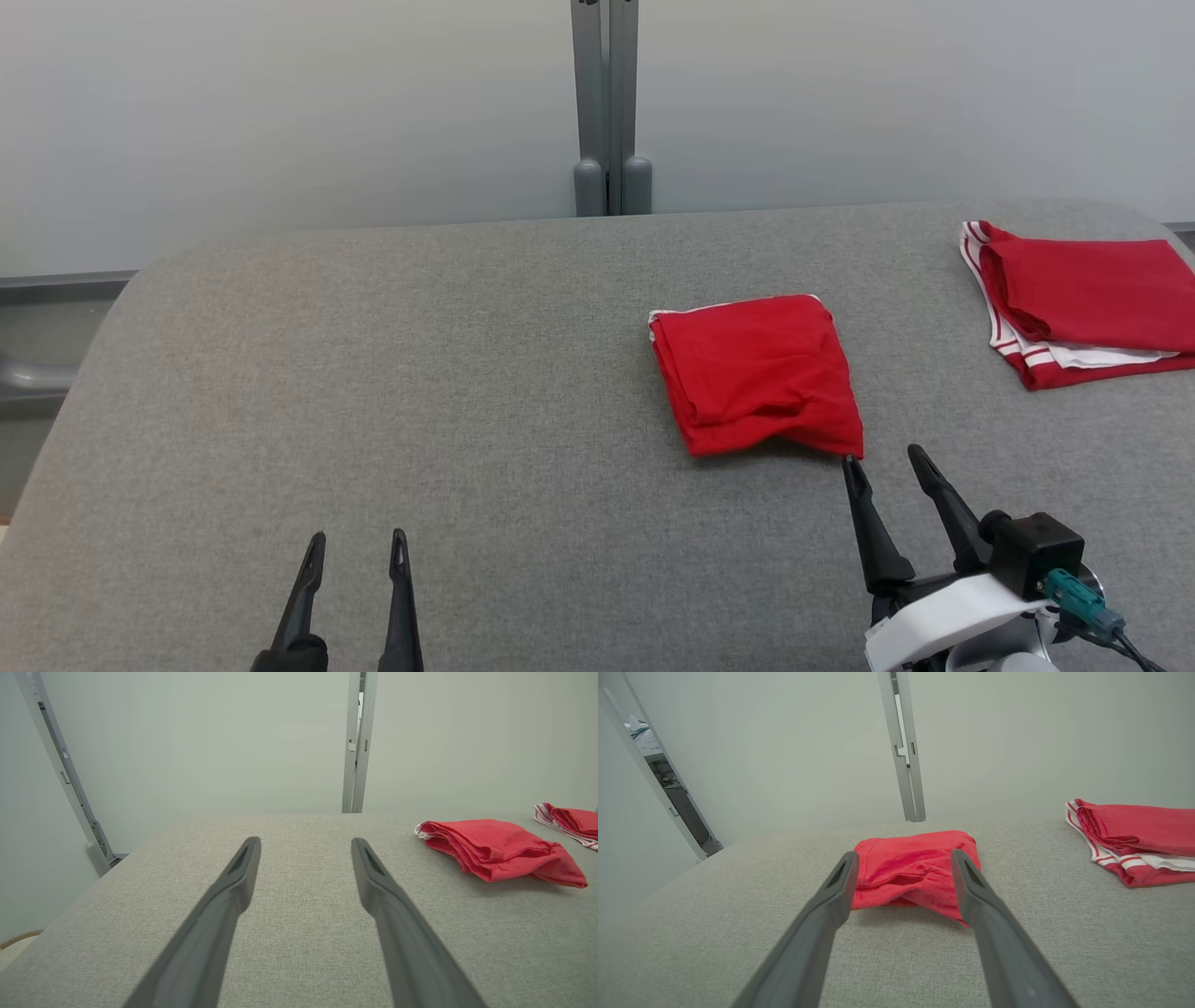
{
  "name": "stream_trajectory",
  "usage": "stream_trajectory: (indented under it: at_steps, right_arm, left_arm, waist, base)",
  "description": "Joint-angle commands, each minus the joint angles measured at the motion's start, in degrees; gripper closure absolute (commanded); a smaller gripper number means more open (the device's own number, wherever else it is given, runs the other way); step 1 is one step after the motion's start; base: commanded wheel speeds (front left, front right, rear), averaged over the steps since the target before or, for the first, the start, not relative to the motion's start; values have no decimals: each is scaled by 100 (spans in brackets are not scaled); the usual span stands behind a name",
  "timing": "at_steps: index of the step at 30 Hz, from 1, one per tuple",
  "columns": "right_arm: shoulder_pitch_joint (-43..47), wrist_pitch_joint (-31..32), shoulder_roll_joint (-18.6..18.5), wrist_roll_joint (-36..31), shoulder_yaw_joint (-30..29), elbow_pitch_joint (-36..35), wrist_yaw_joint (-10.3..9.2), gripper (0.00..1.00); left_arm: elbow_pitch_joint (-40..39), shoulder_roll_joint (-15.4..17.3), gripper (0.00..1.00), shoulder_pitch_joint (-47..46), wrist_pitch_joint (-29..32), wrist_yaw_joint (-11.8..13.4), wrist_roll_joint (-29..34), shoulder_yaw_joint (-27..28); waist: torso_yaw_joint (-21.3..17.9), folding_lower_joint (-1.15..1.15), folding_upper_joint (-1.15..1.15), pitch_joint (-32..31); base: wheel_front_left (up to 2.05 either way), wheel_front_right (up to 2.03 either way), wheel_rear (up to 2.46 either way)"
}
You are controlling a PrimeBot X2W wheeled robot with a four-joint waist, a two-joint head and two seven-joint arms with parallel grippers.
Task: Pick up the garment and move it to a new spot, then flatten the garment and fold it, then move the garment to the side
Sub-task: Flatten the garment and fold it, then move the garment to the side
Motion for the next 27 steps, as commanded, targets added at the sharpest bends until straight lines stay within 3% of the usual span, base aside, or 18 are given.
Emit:
stream_trajectory:
  at_steps: [1,27]
  right_arm:
    - [57,-13,-13,16,-12,4,2,0]
    - [-117,-14,-15,39,51,24,2,0]
  left_arm:
    - [1,11,0,10,1,13,0,-4]
    - [20,11,0,-119,1,13,42,-96]
  waist:
    - [4,0,0,2]
    - [80,0,0,203]
  base:
    - [0,0,0]
    - [0,0,0]
